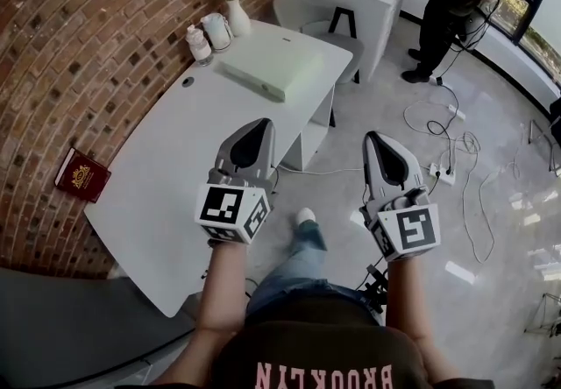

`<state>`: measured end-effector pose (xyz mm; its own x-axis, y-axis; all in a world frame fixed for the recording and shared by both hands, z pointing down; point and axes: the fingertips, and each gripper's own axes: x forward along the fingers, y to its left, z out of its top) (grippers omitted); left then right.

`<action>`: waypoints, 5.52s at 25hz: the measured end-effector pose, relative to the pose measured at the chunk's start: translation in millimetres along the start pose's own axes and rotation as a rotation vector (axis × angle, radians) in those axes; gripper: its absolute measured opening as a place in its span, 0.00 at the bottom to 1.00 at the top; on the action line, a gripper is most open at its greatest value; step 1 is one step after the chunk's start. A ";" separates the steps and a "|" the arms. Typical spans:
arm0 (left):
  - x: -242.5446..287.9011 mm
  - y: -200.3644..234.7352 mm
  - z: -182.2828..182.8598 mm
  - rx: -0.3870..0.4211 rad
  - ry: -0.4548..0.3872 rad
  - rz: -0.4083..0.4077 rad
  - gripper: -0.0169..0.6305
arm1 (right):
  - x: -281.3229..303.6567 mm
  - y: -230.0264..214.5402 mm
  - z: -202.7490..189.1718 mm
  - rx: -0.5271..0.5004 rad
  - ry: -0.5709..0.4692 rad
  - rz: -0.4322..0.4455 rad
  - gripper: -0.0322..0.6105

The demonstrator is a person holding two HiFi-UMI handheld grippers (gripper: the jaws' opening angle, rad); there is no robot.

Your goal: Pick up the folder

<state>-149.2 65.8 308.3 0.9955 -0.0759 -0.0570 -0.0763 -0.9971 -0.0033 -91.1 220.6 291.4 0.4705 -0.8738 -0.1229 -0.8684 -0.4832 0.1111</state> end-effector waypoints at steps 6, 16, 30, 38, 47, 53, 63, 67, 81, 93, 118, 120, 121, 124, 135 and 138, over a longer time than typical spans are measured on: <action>74.4 47.0 -12.3 -0.024 0.004 0.021 0.02 | 81.5 -34.4 -19.8 -0.019 0.036 0.051 0.05; 180.7 142.1 -31.3 -0.061 0.040 0.103 0.02 | 237.3 -78.9 -44.4 -0.004 0.063 0.158 0.05; 201.5 228.1 -50.0 -0.086 0.060 0.294 0.02 | 353.7 -81.8 -67.8 0.028 0.058 0.298 0.05; 209.8 269.5 -58.6 -0.104 0.065 0.508 0.02 | 422.6 -92.8 -78.5 0.071 0.029 0.445 0.05; 234.7 295.4 -69.0 -0.124 0.076 0.738 0.02 | 497.9 -108.2 -104.2 0.102 0.077 0.639 0.05; 247.9 298.0 -76.3 -0.138 0.077 0.872 0.02 | 536.6 -122.1 -123.4 0.099 0.078 0.741 0.05; 260.2 292.0 -93.1 -0.168 0.113 0.997 0.16 | 568.3 -124.8 -152.6 0.147 0.157 0.892 0.19; 260.7 296.8 -102.2 -0.189 0.125 1.011 0.19 | 576.1 -121.1 -166.3 0.154 0.204 0.911 0.34; 252.5 316.1 -181.8 -0.385 0.266 0.997 0.19 | 585.2 -98.3 -258.9 0.151 0.504 0.901 0.35; 247.5 302.7 -267.8 -0.719 0.348 0.975 0.37 | 559.3 -91.8 -361.0 0.163 0.881 0.912 0.43; 249.6 295.1 -316.5 -1.052 0.281 0.919 0.36 | 552.3 -84.7 -391.8 0.281 1.060 0.892 0.39; 248.5 295.1 -312.5 -1.048 0.276 0.922 0.36 | 550.4 -84.8 -387.9 0.291 1.059 0.877 0.39; 247.6 295.7 -309.0 -1.045 0.269 0.924 0.36 | 549.9 -84.8 -384.6 0.302 1.055 0.871 0.39; 247.7 297.5 -296.2 -1.026 0.256 0.922 0.36 | 548.6 -86.8 -375.0 0.321 1.042 0.860 0.39; 243.6 293.4 -264.5 -0.954 0.238 0.921 0.36 | 548.0 -86.4 -340.7 0.307 0.958 0.871 0.38; 240.9 292.0 -252.2 -0.917 0.235 0.918 0.36 | 546.1 -85.2 -328.6 0.298 0.926 0.879 0.38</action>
<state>82.6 -245.6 545.4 0.5954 -0.6301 0.4984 -0.7519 -0.2184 0.6221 291.2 -233.4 538.8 -0.4382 -0.6599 0.6104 -0.8832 0.1898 -0.4288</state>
